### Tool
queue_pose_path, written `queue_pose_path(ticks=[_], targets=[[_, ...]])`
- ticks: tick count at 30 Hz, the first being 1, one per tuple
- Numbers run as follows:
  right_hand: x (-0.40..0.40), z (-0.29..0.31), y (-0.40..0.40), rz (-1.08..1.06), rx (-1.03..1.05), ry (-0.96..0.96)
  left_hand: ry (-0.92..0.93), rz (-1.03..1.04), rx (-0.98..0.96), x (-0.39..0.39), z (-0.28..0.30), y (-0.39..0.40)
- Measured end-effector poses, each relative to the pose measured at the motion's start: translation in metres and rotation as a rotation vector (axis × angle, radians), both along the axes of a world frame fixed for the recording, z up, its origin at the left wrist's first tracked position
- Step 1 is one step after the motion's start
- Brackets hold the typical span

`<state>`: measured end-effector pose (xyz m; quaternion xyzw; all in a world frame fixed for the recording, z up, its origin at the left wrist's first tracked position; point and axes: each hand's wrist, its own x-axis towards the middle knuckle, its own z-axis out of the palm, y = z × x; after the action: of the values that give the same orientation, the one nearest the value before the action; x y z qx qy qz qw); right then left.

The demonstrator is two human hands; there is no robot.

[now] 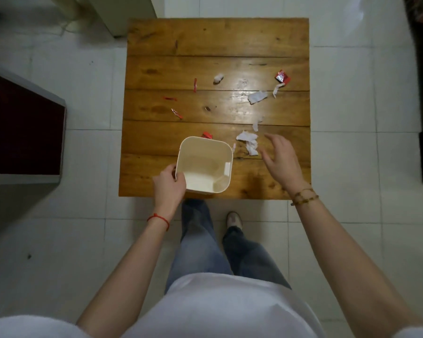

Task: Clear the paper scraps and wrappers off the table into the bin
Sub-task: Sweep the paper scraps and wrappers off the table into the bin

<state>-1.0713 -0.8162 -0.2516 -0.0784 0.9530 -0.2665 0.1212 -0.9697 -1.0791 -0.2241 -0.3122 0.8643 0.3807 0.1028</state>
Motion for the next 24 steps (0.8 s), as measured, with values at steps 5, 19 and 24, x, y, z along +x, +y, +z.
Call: queue_pose_path(ticks=[5, 19, 24], targets=[[0.008, -0.018, 0.023, 0.051, 0.015, -0.033, -0.021, 0.038, 0.037, 0.059, -0.014, 0.059], [0.003, -0.078, 0.029, 0.208, 0.048, -0.093, -0.250, 0.078, 0.113, 0.127, -0.095, 0.135], [-0.011, -0.115, 0.018, 0.264, 0.096, -0.100, -0.295, 0.123, 0.135, 0.128, -0.138, 0.134]])
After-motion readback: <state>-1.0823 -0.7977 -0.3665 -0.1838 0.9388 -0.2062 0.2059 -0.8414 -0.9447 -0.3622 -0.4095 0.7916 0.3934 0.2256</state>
